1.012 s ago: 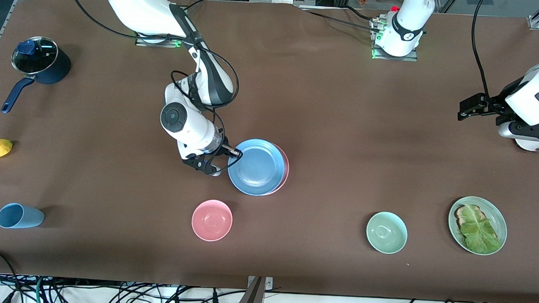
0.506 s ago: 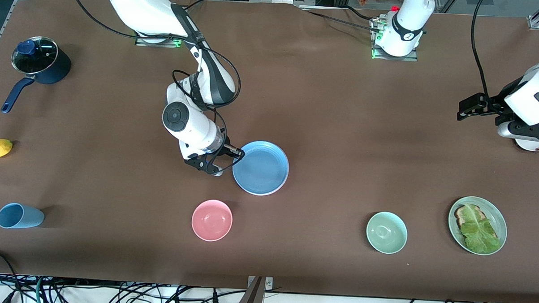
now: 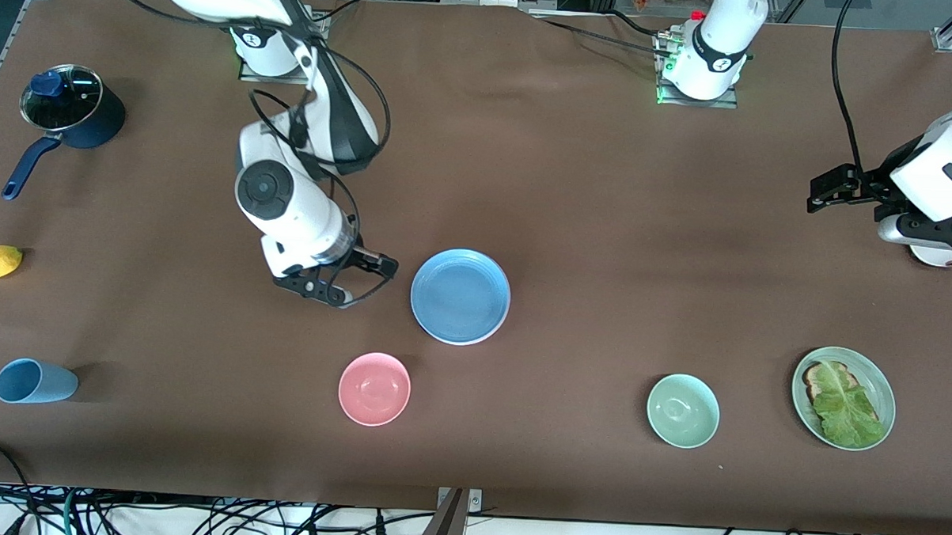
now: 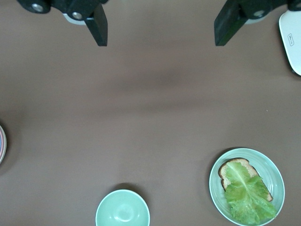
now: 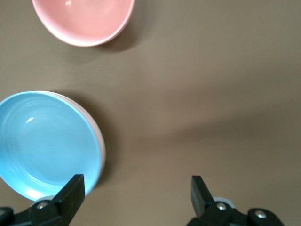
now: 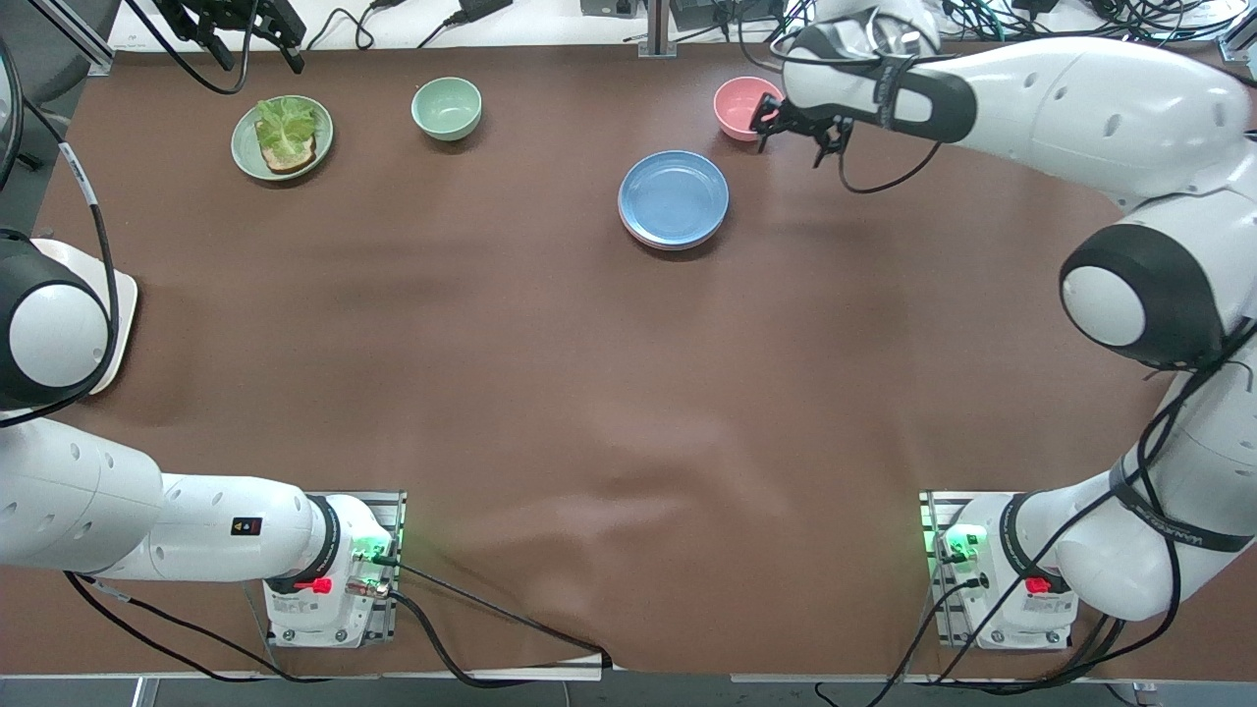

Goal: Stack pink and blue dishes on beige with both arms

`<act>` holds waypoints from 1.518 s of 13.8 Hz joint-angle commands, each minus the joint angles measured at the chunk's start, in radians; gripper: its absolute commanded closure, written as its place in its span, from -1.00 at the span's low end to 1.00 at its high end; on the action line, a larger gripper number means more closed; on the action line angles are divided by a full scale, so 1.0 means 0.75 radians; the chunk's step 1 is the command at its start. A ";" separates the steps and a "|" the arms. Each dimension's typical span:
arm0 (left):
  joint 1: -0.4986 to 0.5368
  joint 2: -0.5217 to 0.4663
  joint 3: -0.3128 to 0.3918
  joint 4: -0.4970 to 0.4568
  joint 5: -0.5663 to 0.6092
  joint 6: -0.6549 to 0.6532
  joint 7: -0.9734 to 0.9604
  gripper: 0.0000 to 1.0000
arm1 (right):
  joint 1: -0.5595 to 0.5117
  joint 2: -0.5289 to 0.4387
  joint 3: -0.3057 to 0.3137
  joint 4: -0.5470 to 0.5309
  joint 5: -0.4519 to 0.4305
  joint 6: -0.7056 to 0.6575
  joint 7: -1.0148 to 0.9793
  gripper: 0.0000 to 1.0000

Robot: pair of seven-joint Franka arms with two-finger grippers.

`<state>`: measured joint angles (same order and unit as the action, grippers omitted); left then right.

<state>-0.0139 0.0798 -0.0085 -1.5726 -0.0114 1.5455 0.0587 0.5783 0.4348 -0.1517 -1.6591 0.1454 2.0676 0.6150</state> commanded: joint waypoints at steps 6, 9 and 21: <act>-0.006 0.002 -0.001 0.011 0.025 -0.013 0.012 -1.00 | 0.000 -0.285 -0.366 0.048 -0.106 -0.513 -0.748 -1.00; -0.006 0.002 -0.001 0.011 0.025 -0.013 0.012 -1.00 | -0.159 -0.336 -0.344 0.081 -0.012 -0.644 -0.816 -1.00; -0.006 0.002 -0.001 0.011 0.025 -0.011 0.012 -1.00 | -0.769 -0.602 0.210 -0.062 -0.186 -0.521 -0.753 -1.00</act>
<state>-0.0141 0.0813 -0.0093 -1.5725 -0.0114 1.5455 0.0587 0.0443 0.0186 -0.0314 -1.6469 0.0185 1.6221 0.0329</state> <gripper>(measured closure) 0.000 0.000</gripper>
